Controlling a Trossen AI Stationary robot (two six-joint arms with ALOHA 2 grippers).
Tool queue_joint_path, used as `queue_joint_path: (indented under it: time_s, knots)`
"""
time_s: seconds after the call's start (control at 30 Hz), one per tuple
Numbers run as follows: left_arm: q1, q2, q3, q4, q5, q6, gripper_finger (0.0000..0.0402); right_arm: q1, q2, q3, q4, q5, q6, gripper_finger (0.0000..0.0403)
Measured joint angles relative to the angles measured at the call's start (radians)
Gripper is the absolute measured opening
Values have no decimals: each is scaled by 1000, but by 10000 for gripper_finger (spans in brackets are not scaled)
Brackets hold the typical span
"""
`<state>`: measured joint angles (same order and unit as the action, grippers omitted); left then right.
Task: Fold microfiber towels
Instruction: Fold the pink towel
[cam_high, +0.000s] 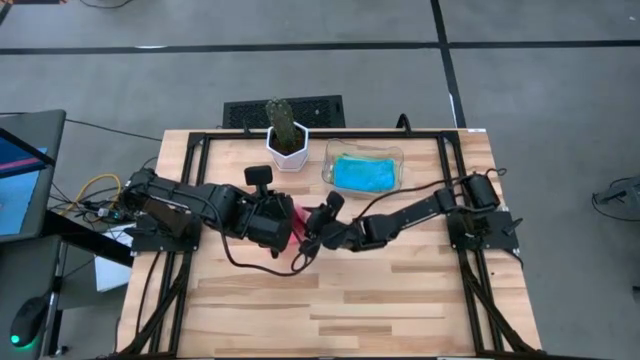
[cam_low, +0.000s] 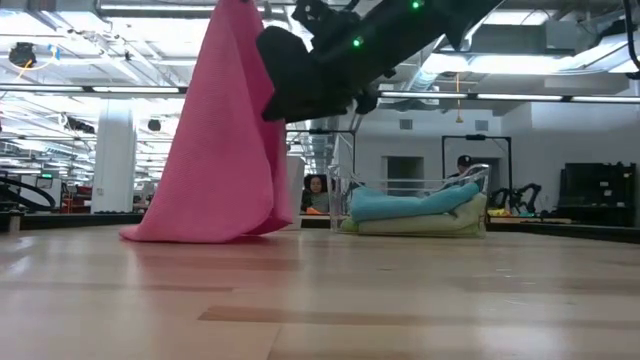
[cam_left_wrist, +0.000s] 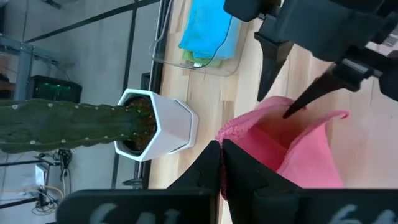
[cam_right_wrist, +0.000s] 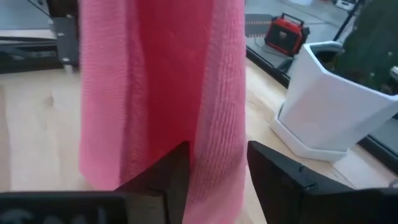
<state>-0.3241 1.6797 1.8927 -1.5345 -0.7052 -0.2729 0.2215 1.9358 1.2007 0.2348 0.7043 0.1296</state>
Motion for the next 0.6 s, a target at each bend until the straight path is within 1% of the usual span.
queue_joint_path:
  time_s: [0.17, 0.27, 0.4, 0.6]
  knots:
    - [-1, 0, 0, -1, 2, 24, 0, -2, 0, 0, -5, -6, -5, 170]
    - [-1, 0, 1, -3, 2, 34, 0, 1, 0, 0, -42, -8, -3, 163]
    - [-1, 0, 21, -12, 1, 34, 0, 0, 0, 0, -110, -8, 27, 156]
    - [-1, 0, 59, -24, -6, 34, 0, -1, 0, 0, -129, -7, 28, 147]
